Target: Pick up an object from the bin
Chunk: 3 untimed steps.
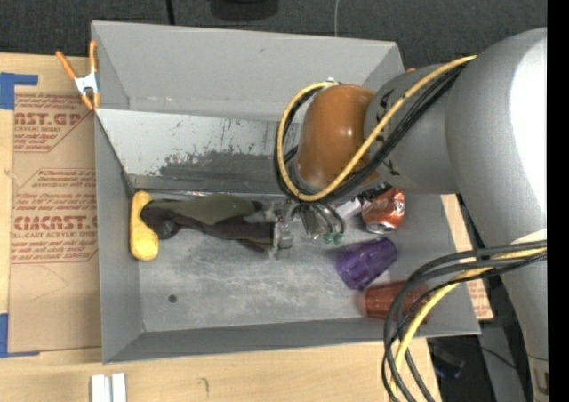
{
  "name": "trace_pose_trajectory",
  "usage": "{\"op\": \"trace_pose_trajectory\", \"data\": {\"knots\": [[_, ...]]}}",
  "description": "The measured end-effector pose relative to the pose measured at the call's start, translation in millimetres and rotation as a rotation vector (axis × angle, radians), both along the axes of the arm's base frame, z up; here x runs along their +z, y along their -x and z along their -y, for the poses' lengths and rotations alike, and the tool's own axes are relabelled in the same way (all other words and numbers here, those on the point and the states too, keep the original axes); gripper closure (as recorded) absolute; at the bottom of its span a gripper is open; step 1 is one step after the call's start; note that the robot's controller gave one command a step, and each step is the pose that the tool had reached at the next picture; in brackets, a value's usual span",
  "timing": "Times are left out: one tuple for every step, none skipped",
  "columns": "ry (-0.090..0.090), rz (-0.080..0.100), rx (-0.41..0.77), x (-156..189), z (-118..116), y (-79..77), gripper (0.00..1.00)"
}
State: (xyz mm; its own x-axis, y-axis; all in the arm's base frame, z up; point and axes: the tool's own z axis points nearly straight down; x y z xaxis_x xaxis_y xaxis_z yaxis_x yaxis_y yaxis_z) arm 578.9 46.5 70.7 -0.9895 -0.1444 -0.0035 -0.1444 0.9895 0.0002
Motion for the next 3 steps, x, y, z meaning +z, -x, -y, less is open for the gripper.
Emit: {"op": "trace_pose_trajectory", "data": {"knots": [[0.000, 0.000, 0.000, 0.0, 0.0, 0.0, 1.00], [0.000, 0.008, 0.025, 179.8, -9.0, 20.5, 1.00], [0.000, 0.000, 0.025, 175.4, -8.9, 21.9, 0.00]]}}
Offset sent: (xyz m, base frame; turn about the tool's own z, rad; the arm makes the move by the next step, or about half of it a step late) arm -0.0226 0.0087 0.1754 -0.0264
